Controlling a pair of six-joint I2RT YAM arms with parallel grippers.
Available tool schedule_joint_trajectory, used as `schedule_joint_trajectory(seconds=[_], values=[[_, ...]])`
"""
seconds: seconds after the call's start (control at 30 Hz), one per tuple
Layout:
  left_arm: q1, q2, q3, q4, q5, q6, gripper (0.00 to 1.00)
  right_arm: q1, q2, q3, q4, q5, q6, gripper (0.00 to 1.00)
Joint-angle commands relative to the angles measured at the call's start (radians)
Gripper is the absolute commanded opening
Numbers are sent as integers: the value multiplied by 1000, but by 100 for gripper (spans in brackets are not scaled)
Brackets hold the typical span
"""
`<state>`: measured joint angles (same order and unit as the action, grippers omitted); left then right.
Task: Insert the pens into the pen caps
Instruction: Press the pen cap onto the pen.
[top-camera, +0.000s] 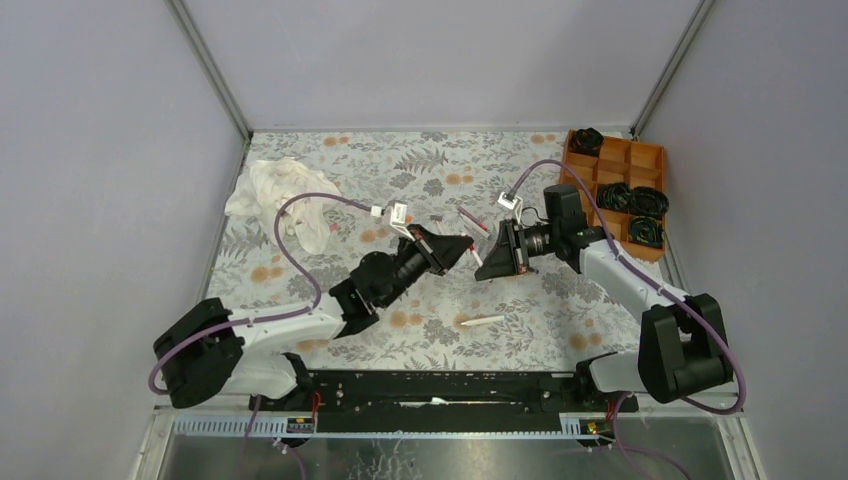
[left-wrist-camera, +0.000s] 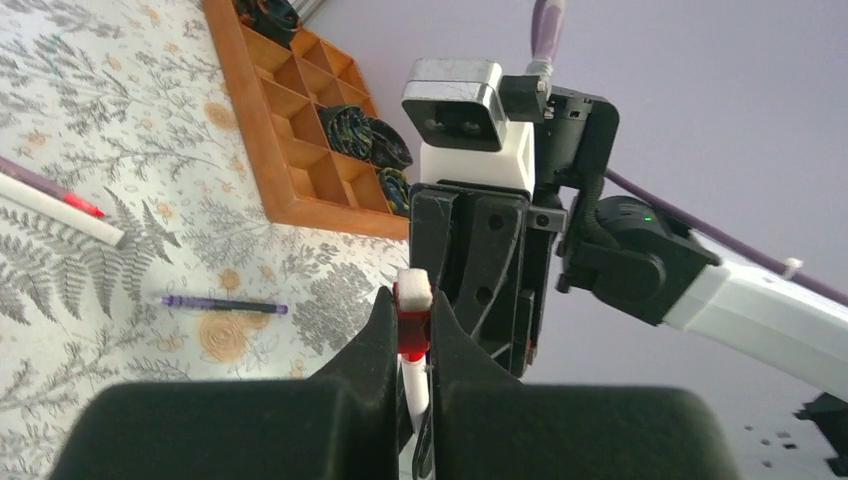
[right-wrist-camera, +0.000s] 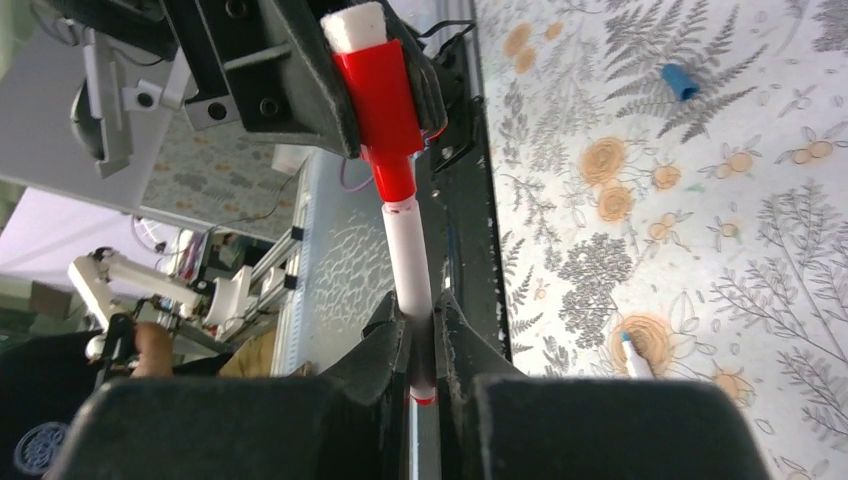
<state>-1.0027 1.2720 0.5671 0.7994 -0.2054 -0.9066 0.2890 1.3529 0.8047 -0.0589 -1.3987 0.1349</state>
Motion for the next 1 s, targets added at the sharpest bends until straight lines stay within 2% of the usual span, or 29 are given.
schedule_joint_trajectory(seconds=[0.0,0.1,0.17,0.3,0.43,0.57,0.63,0.77,0.87,0.97], values=[[-95,98,55,-134,554,39,0,-22,-9,196,-46,323,-121,0],[-128,80,81,-242,587,124,0,-27,-7,284,-165,390,-235,0],[-154,74,87,-323,601,156,0,-27,-8,305,-155,387,-224,0],[-201,57,49,-364,606,159,0,-77,10,340,-138,361,-165,0],[-230,73,6,-281,621,115,0,-90,0,287,-15,319,-64,0],[-272,150,22,-215,666,91,0,-76,-46,280,15,342,-106,0],[-276,168,25,-184,678,75,0,-27,-57,312,-111,437,-231,0],[-269,189,44,-164,674,48,0,-1,-49,310,-138,355,-278,0],[-212,206,18,-73,728,-41,0,75,-70,323,-264,397,-453,0],[-176,188,-9,-54,774,-88,0,82,-107,305,-255,453,-481,0]])
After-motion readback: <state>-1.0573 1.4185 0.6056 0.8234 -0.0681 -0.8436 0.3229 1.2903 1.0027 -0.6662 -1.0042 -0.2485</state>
